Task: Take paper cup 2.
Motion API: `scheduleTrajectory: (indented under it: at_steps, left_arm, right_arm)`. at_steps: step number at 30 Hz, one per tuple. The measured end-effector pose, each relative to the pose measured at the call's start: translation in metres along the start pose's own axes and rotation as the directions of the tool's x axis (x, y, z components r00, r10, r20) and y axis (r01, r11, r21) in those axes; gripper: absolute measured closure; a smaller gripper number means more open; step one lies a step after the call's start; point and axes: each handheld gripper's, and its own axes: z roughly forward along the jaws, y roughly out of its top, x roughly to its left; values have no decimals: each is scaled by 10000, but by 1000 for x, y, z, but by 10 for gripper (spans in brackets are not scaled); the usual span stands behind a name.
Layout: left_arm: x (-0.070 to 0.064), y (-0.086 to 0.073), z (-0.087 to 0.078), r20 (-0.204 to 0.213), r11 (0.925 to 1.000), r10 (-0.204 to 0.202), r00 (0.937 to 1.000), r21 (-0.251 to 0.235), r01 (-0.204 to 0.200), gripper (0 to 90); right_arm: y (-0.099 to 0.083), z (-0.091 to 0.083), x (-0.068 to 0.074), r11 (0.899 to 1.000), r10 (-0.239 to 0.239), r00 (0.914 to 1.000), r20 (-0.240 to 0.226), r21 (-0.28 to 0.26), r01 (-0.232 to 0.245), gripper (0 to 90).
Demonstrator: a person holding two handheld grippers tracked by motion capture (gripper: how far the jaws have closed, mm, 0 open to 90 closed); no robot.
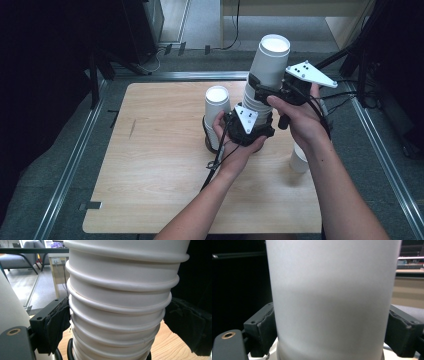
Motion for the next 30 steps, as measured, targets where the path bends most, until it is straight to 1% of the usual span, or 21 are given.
scheduleTrajectory:
  at_steps: [6,9,15,19,22,24,26,28,30]
  left_arm:
    - [0,1,-1,31,10000,-18,10000,44,18,80]
    - [1,0,-1,34,10000,-15,10000,41,15,80]
    - [0,0,-1,27,10000,-9,10000,68,9,83]
    - [0,0,-1,22,10000,13,10000,99,-13,84]
    - [0,0,-1,11,10000,15,10000,91,-15,84]
    - [0,0,-1,9,10000,6,10000,88,-6,84]
    - [0,0,-1,13,10000,-6,10000,82,5,84]
    - [0,0,-1,13,10000,-1,10000,88,1,84]
    - [0,0,-1,10,9999,21,10000,105,-21,84]
  right_arm:
    - [8,-3,3,9980,-195,9997,129,-606,203,132]
    - [11,-4,5,9961,-361,9990,251,-796,380,136]
    - [17,-8,8,9919,-349,9987,364,-1208,391,141]
    - [24,-10,11,9901,-301,9986,445,-1357,359,141]
    - [29,-13,12,9868,-254,9987,440,-1590,321,141]
    - [32,-15,13,9845,-233,9983,534,-1723,322,139]
    - [34,-17,14,9828,-196,9986,499,-1822,284,138]
    - [36,-19,15,9801,-278,9983,517,-1950,374,139]
    - [39,-22,17,9780,-302,9986,436,-2048,386,138]
